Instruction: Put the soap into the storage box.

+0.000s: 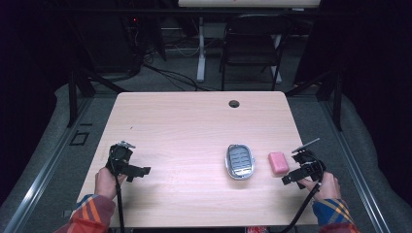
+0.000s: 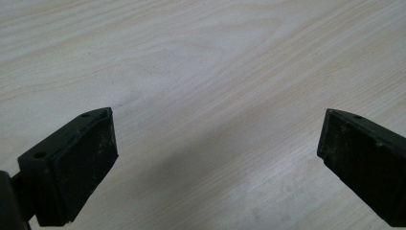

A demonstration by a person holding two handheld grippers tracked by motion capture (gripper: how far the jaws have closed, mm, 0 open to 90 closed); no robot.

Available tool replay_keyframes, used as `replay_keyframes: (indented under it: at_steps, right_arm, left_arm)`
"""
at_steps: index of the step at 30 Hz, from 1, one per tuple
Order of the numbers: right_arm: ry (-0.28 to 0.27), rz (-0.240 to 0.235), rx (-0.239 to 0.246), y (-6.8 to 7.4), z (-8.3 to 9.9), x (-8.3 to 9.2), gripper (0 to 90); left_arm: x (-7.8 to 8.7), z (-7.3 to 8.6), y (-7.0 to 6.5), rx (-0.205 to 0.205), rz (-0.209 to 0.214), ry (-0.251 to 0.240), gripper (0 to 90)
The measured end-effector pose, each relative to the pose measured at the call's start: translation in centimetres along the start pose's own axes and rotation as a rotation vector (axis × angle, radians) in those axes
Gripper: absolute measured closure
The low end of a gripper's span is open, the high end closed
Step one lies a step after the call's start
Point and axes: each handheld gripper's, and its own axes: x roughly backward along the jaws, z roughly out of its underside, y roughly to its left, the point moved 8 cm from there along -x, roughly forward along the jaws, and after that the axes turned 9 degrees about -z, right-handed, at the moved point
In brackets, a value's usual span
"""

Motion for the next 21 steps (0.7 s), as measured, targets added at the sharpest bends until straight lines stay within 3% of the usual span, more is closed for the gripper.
replay_keyframes:
  at_steps: [10, 13, 21]
  right_arm:
    - [-0.01, -0.013, 0.0, 0.6, -0.4, 0.4, 0.0]
    - [0.023, 0.002, 0.013, 0.7, -0.6, 0.6, 0.0]
    - [0.014, -0.002, -0.002, 1.0, -2.4, 1.0, 0.0]
  left_arm:
    - [-0.1, -0.1, -0.1, -0.005, 0.008, -0.002, 0.0]
    - [-0.1, 0.0, 0.0, -0.004, 0.01, -0.004, 0.0]
    - [-0.2, -0.2, -0.3, -0.005, 0.015, -0.001, 0.0]
